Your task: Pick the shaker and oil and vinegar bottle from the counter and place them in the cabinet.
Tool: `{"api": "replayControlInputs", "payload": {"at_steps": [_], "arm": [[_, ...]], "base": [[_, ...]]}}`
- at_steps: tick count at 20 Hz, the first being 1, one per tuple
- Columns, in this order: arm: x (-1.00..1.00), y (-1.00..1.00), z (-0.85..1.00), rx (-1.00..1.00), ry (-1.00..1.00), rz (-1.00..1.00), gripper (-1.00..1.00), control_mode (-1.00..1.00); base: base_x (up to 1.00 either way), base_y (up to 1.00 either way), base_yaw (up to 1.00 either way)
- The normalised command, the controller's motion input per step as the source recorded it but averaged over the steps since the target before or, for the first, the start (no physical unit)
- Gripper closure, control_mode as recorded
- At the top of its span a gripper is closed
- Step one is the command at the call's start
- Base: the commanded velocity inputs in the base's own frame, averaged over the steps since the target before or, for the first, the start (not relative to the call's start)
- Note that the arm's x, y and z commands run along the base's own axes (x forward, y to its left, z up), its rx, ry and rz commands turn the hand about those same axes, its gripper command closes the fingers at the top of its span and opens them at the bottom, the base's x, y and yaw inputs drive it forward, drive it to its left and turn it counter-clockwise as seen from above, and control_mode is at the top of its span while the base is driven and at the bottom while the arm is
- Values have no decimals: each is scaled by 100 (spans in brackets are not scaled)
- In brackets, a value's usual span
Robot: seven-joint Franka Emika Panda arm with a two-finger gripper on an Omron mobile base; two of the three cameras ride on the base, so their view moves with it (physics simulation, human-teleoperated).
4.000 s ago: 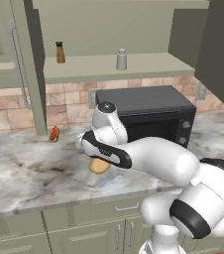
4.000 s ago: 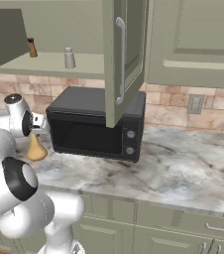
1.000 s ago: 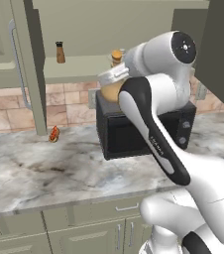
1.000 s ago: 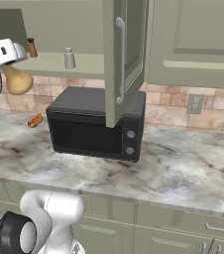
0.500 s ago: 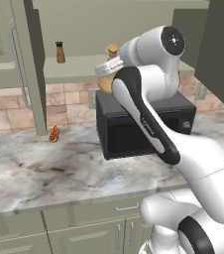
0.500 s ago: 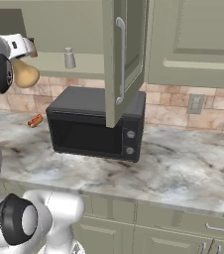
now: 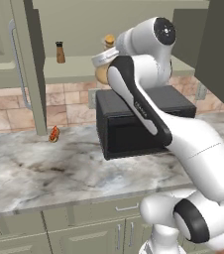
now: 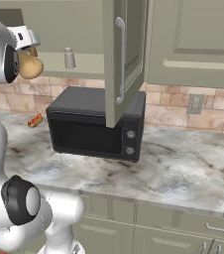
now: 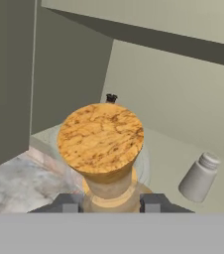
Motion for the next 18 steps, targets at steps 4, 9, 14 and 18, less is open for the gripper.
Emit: {"api": "replayControlInputs", "payload": {"at_steps": [4,9,14,18], "arm": [[50,12,0,0,0,0,100,-100],[52,11,0,0,0,0,100,-100],[51,8,0,0,0,0,100,-100],[46,10,0,0,0,0,100,-100]], "base": [[0,0,0],[0,0,0],[0,0,0],[0,0,0]]}}
